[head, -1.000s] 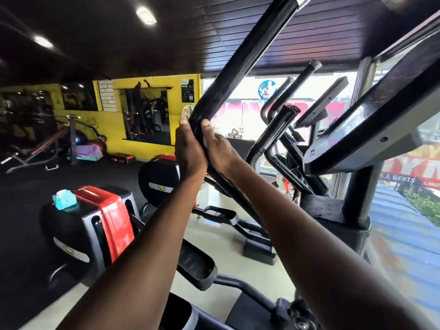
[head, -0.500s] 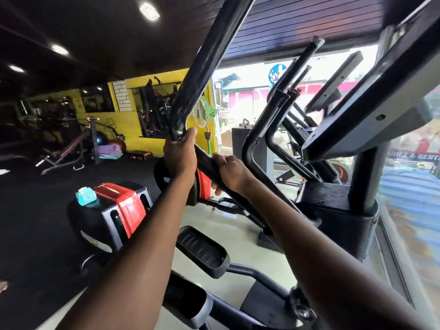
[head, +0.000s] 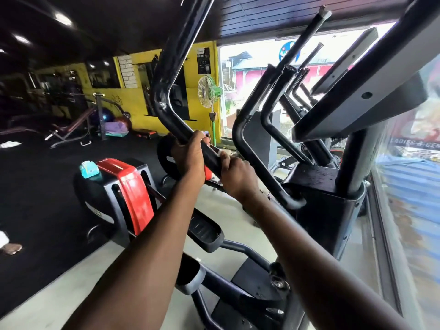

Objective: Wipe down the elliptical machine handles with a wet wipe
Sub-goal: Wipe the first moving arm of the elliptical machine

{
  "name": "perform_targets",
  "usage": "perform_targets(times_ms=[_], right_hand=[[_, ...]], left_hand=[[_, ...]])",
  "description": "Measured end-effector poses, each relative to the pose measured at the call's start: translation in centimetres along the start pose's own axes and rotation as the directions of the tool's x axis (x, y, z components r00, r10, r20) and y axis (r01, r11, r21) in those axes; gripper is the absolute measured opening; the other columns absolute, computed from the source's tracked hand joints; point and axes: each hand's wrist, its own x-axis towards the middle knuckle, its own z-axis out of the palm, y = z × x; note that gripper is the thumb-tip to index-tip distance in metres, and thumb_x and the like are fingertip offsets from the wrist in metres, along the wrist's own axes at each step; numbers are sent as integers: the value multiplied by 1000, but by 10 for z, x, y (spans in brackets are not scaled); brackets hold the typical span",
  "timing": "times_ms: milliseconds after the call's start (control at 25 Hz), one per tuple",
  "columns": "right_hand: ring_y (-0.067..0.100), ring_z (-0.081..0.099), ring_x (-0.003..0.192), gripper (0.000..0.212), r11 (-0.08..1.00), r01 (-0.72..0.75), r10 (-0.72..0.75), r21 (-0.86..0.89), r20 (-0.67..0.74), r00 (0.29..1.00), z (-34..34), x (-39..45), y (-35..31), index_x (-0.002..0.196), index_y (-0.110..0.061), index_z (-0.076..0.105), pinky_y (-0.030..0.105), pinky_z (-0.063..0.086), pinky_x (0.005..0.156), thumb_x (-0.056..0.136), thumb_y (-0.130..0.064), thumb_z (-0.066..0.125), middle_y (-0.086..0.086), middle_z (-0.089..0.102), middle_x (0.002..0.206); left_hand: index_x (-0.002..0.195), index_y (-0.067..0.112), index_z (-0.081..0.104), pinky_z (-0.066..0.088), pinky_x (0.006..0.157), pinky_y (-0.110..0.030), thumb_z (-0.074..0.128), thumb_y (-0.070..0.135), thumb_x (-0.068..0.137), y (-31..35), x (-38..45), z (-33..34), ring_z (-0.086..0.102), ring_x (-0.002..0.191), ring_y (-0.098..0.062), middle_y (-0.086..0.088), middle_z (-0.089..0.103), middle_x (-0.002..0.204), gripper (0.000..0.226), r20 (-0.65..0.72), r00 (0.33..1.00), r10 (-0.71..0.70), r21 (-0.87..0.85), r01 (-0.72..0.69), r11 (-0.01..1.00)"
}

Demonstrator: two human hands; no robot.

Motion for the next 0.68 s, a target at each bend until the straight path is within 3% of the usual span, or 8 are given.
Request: perform_targets(times_ms=[120,280,440,560,680], right_hand=[[42,62,81,54,996,23,-29,-83,-72,997,-2,-22,12,84,-10,62,38,41,64,103,-41,22,20,68,86],[40,63,82,52,994,-36,31,-108,-47,998,-8,-22,11,92,-11,61,34,34,61,103,-42,20,18,69,88],[41,63,80,41,989,37,-58,-142,-144,988,-4,-34,10,104,-14,51,35,30,59,103,-40,19,17,68,89],[42,61,81,32,995,63,-74,-75,-161,984,-1,-34,5,102,-14,46,37,28,59,103,-36,23,17,66,92],[42,59,80,26,996,92,-89,9,-159,983,4,-24,1,94,-13,45,37,27,59,103,-30,29,18,65,90]], left_hand=[[72,15,61,46,51,-19,66,22,65,-7,-5,1,58,51,-8,0,63,64,11,-49,998,48,19,-47,999],[73,19,64,51,62,-30,67,37,56,-25,-16,0,61,57,-14,1,66,63,26,-42,998,54,96,-49,994],[71,18,62,54,66,-41,67,34,65,-32,-19,-5,64,63,-26,-9,68,68,18,6,978,210,206,-207,956],[81,17,65,51,70,-33,68,31,79,-31,-27,-10,63,71,-16,4,65,72,14,50,960,275,226,-279,933],[102,5,68,50,65,-18,53,38,97,-30,-30,-11,67,77,-8,1,67,84,37,15,976,215,202,-214,956]])
